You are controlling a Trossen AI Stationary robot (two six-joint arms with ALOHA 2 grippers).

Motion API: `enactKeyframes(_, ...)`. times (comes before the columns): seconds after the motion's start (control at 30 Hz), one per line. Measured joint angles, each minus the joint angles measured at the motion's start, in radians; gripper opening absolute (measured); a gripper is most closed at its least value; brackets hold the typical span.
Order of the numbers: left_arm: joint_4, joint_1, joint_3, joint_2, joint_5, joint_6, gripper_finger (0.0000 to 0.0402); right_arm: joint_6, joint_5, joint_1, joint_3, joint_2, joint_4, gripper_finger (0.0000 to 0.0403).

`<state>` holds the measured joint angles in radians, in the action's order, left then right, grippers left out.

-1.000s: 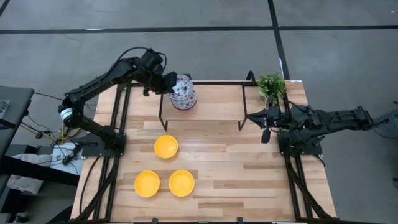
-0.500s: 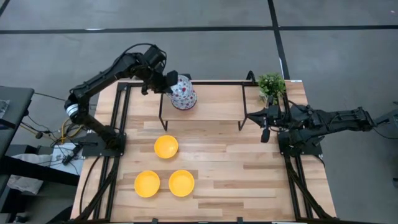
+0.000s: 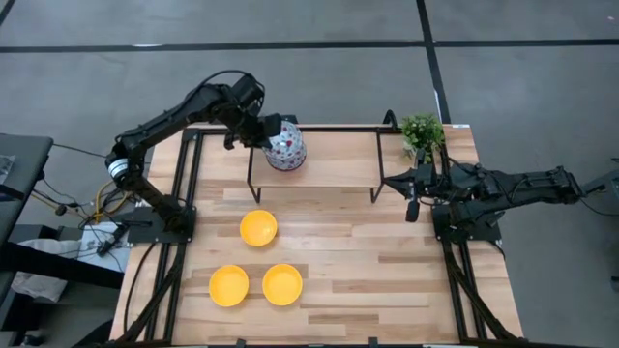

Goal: Pick & Place Mini bowls
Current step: Stack the red bowl on the red bowl on the shelf

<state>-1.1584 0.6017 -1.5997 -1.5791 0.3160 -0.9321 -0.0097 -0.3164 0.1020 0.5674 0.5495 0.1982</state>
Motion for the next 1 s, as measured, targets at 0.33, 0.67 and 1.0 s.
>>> enactKeyframes(0.33,0.000,-0.015,0.000,0.000,-0.028,-0.008,0.0020,-0.017,0.000,0.000,0.000,0.000,0.000,0.0001)
enactKeyframes(0.67,-0.017,-0.028,0.002,-0.002,-0.046,0.003,0.0020,-0.017,0.000,0.000,0.000,0.000,-0.001,0.0001)
enactKeyframes(1.0,-0.054,-0.028,0.002,-0.002,-0.055,0.011,0.0020,-0.017,0.000,0.000,0.000,0.000,-0.002,0.0001)
